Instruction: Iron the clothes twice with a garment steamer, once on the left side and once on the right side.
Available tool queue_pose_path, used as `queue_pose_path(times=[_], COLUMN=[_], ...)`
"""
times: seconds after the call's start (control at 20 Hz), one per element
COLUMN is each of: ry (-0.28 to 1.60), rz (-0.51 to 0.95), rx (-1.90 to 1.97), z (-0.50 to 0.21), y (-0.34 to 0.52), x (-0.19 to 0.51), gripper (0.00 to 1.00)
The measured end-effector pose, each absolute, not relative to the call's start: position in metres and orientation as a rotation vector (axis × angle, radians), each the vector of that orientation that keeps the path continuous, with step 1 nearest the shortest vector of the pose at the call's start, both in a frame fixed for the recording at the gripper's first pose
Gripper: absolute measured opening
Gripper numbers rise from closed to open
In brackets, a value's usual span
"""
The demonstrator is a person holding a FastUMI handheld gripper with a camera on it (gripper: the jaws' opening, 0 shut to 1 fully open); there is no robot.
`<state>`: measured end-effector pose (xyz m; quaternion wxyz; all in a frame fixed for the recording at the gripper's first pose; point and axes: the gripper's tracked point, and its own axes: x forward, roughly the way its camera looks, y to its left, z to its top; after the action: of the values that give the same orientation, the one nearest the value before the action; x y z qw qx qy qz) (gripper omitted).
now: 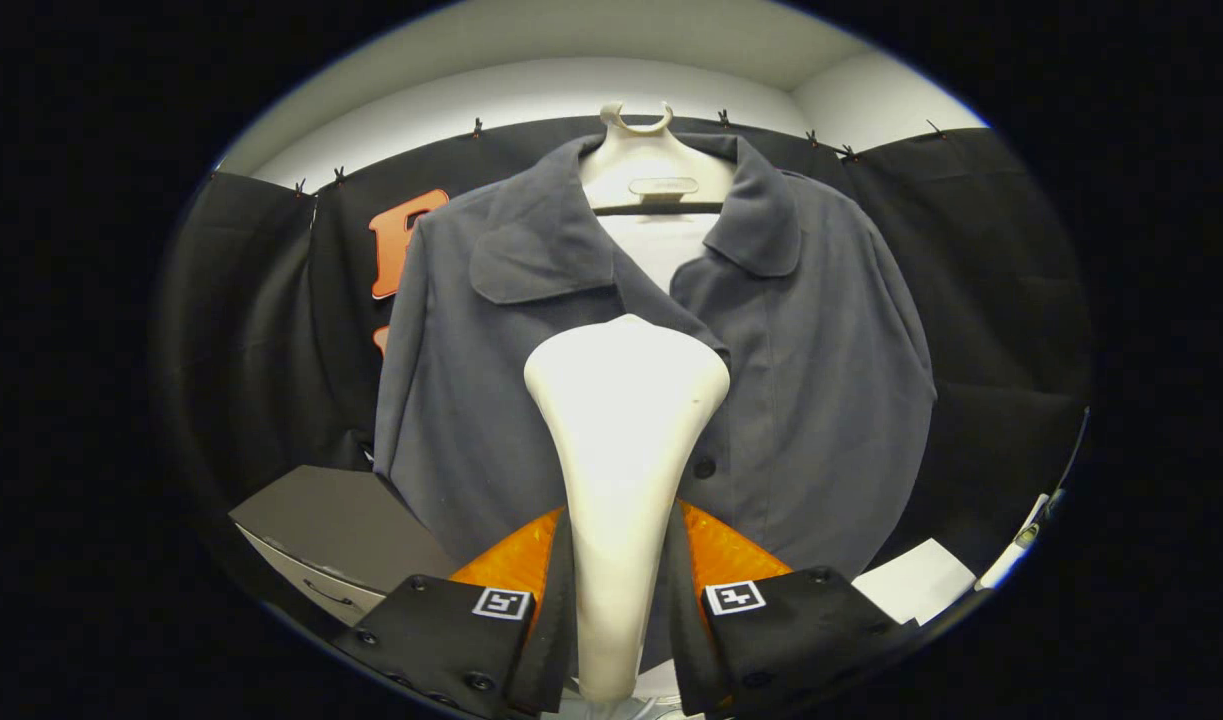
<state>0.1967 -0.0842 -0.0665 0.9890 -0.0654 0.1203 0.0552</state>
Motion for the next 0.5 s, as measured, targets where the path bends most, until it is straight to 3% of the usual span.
queue_pose_path(times=[0.5], ry=[0.253], rz=[0.176], rx=[-0.211], z=[-0.11], y=[-0.092], x=[0.185], gripper=[0.5])
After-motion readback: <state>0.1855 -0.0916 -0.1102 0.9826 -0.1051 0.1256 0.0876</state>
